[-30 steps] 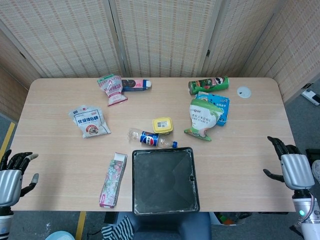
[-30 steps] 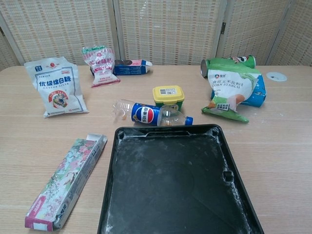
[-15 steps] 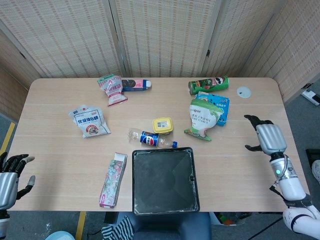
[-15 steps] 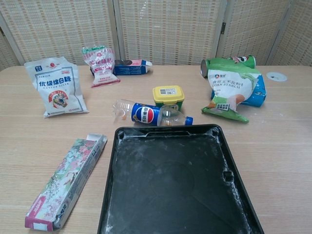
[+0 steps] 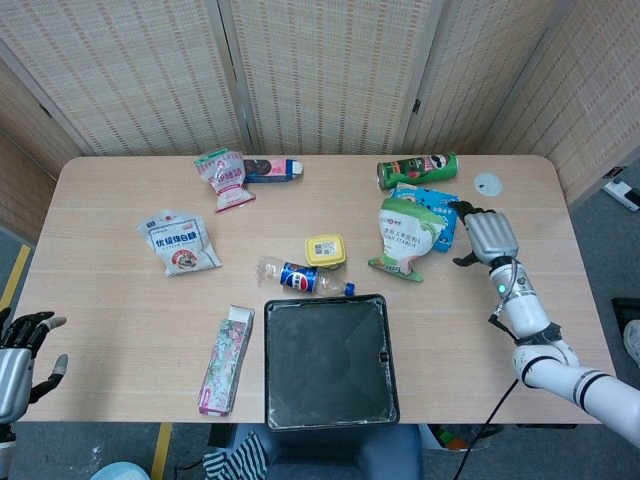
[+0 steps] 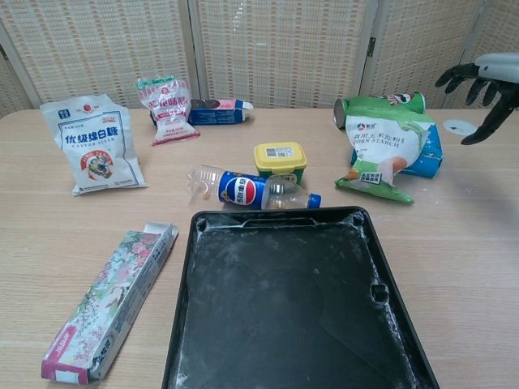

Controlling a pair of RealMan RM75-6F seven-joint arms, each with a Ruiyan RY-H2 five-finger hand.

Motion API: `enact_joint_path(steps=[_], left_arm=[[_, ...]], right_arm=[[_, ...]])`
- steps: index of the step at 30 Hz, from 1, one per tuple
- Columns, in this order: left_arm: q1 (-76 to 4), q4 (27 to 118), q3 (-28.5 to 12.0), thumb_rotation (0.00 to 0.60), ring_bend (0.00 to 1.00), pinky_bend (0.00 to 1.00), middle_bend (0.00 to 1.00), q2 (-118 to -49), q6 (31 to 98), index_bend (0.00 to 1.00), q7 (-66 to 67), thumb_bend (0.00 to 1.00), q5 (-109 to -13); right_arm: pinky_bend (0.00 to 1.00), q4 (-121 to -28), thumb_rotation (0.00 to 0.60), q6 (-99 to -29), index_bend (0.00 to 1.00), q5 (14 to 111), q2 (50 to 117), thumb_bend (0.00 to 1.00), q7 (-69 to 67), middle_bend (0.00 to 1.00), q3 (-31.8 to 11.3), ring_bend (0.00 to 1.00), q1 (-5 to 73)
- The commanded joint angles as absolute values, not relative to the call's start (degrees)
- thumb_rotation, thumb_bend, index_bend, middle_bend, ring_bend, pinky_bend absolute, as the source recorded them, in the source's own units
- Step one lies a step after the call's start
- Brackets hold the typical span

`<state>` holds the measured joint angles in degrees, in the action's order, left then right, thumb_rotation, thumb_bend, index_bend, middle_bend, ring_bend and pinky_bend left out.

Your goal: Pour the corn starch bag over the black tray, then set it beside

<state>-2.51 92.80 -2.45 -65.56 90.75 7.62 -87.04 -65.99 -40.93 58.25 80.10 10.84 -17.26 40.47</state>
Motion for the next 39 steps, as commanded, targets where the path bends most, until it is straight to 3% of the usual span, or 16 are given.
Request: enact_joint_path(steps=[1, 7, 22, 31, 39], left_arm=[[-2.42, 93.01, -2.44, 0.600, 0.22, 0.08, 0.25, -65.41, 90.79, 0.31, 7.72, 0.44, -87.06], [-2.42, 93.44, -2.49, 0.600, 0.22, 0.08, 0.25, -65.25, 90.81, 0.32, 8.20, 0.44, -87.29], [-2.16, 94.16, -2.45, 0.600, 0.22, 0.08, 0.25, -64.70, 90.61, 0.32, 9.07, 0.44, -87.13], [-2.02, 94.57, -2.55, 0.600, 0.22, 0.08, 0.25, -64.52, 90.92, 0.32, 9.44, 0.44, -87.35], [-1.96, 94.35, -2.57, 0.600, 0.22, 0.08, 0.25, -64.55, 90.96, 0.32, 9.13, 0.44, -87.48]], right_arm=[[0.29, -63.51, 0.600, -36.87, 0.08, 55.50, 81.54, 0.20, 10.50, 0.16, -17.65, 0.24, 42.74], [0.24, -61.80, 0.600, -31.01, 0.00, 52.66, 81.87, 0.30, 6.51, 0.13, -18.33, 0.20, 45.28], [0.23, -53.23, 0.600, -25.83, 0.00, 53.72, 86.27, 0.31, -1.35, 0.16, -17.57, 0.20, 48.29], [0.23, -52.36, 0.600, -26.04, 0.11, 58.72, 87.45, 0.30, -7.42, 0.21, -17.61, 0.23, 48.03], [0.24, -60.23, 0.600, -31.48, 0.27, 65.55, 83.74, 0.30, -16.52, 0.31, -18.59, 0.29, 44.61]])
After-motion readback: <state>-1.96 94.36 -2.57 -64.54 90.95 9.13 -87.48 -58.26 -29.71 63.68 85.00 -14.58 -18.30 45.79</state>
